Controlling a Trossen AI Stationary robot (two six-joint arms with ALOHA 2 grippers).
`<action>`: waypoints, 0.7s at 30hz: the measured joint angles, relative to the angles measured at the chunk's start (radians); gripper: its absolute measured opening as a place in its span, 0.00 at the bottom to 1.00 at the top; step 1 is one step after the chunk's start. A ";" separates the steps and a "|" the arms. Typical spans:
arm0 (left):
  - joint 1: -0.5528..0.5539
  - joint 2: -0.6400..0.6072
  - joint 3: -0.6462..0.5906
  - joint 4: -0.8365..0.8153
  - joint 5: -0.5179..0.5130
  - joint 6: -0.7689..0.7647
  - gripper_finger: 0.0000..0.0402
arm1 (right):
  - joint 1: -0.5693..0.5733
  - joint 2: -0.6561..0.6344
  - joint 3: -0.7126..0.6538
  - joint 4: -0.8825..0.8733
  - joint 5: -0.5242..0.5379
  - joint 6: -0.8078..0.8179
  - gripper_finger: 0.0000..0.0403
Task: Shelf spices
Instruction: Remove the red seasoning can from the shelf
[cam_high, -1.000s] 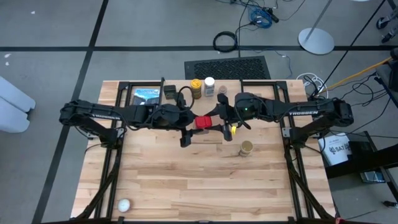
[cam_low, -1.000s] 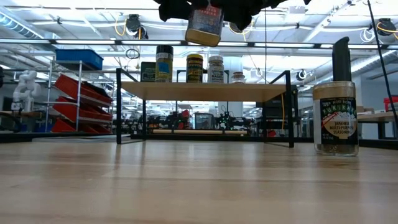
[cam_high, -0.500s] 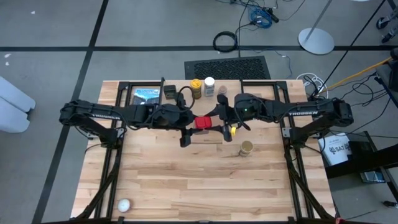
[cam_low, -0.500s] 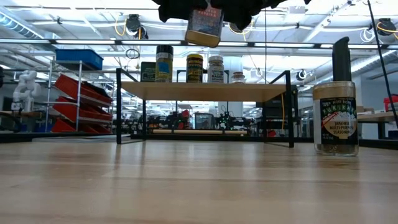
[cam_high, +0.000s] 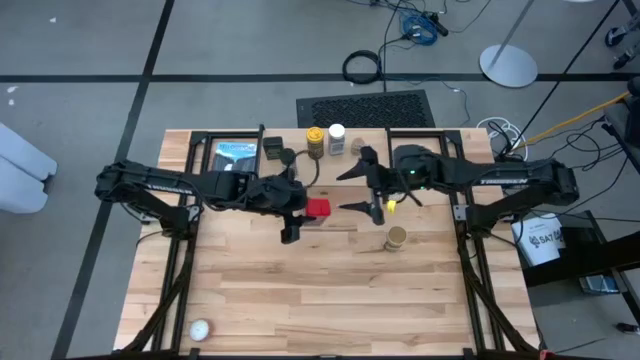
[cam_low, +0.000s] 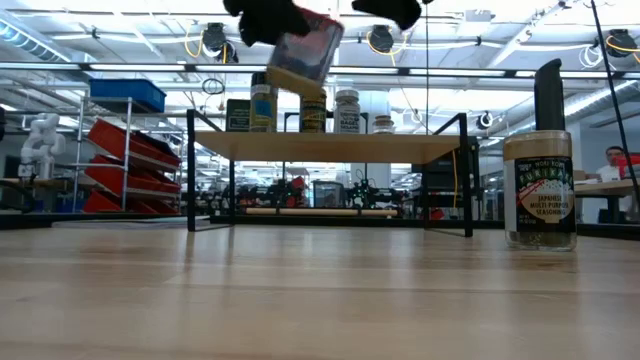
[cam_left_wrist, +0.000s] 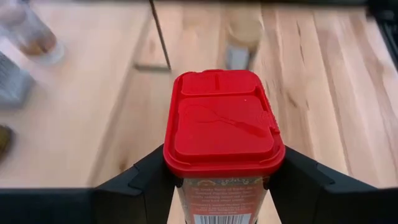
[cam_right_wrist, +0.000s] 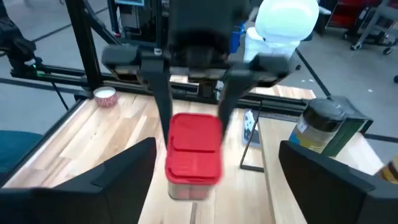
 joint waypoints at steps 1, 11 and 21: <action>-0.010 0.000 0.000 -0.032 0.000 -0.018 0.55 | 0.000 -0.018 0.000 -0.019 0.000 0.002 0.82; -0.164 -0.052 0.001 -0.224 -0.004 -0.217 0.55 | 0.004 -0.144 0.000 -0.162 -0.001 0.045 0.82; -0.357 -0.122 0.001 -0.390 -0.112 -0.469 0.55 | 0.044 -0.138 -0.001 -0.179 -0.001 0.066 0.82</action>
